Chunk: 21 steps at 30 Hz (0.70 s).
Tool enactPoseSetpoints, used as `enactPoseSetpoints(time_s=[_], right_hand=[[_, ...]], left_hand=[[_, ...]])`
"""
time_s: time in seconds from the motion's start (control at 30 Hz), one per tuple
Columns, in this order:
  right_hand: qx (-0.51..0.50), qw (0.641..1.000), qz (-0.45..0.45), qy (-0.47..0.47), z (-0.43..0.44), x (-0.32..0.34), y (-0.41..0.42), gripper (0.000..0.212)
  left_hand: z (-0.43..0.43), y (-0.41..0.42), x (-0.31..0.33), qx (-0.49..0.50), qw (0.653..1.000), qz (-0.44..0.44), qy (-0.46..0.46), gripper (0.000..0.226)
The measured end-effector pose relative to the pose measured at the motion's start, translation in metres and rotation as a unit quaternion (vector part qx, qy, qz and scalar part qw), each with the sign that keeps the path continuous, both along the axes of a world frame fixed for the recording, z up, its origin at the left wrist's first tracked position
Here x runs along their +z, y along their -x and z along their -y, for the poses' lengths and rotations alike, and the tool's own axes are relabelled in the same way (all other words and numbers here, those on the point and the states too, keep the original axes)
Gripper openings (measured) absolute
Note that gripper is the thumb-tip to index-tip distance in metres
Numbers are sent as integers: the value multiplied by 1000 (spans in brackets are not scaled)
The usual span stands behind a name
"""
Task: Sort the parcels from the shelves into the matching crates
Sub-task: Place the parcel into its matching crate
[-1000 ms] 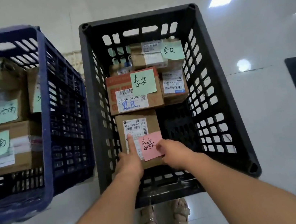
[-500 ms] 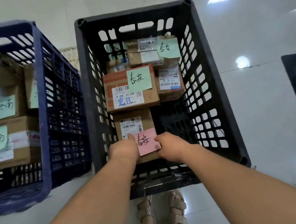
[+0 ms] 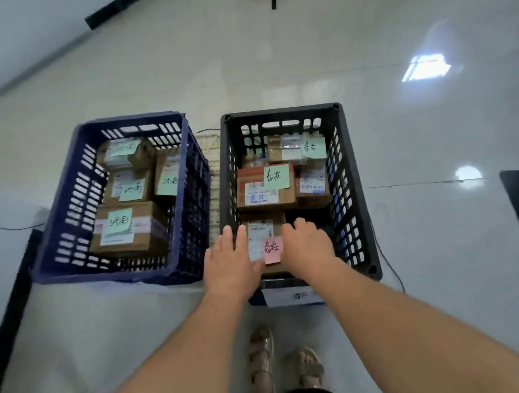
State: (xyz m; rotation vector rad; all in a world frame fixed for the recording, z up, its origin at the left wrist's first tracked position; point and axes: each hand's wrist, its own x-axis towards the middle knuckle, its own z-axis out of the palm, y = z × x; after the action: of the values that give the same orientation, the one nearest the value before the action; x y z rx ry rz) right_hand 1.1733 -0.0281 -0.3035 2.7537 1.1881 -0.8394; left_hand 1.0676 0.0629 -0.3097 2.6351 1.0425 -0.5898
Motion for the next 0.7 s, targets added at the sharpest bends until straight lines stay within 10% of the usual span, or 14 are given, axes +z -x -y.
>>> enactPoseSetpoints(time_s=[0.7], right_hand=[[400,893,95,-185,-74,134,173,69]], left_hand=[[12,208,131,354,922,-13,-159,73]])
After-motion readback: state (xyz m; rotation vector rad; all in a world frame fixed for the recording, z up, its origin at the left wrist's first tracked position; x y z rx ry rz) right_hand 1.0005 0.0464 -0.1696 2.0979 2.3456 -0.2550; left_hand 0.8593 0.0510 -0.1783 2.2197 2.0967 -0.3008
